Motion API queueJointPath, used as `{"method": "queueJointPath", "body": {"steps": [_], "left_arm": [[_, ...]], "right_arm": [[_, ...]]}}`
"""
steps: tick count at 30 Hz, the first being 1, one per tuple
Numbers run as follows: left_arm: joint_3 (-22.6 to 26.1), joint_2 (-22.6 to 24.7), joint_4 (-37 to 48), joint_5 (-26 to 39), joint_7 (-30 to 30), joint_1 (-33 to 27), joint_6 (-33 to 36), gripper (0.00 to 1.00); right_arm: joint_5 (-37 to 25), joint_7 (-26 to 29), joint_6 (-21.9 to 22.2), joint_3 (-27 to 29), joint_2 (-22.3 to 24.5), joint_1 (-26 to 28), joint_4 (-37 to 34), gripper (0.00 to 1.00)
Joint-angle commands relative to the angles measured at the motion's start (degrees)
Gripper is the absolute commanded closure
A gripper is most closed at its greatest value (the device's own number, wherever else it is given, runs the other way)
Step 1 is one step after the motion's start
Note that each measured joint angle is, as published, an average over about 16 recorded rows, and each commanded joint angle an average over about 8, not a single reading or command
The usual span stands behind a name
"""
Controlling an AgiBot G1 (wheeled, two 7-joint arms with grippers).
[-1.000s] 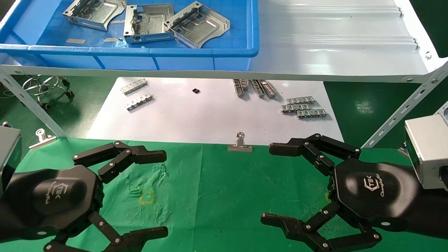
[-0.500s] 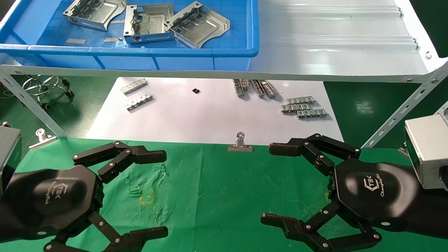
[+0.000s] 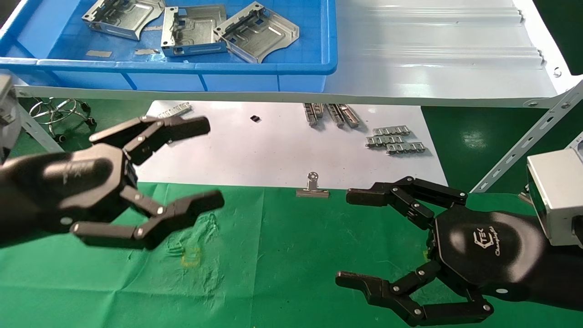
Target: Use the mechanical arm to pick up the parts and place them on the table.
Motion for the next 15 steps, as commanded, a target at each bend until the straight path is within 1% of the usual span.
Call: {"method": "queueJointPath", "body": {"steps": [1, 9, 15], "left_arm": [[0.1, 1.0, 0.7, 0.6, -0.4, -1.5, -1.7, 0.0], [2.1, 6.9, 11.0, 5.0, -0.7, -11.7, -6.0, 0.0], [4.2, 8.9, 19.1, 9.7, -0.9, -18.9, -8.3, 0.0]], "right_arm": [[0.0, 0.0, 0.0, 0.0, 0.0, 0.0, 0.0, 1.0], [0.0, 0.0, 0.0, 0.0, 0.0, 0.0, 0.0, 1.0], [0.0, 0.0, 0.0, 0.0, 0.0, 0.0, 0.0, 1.0]]}}
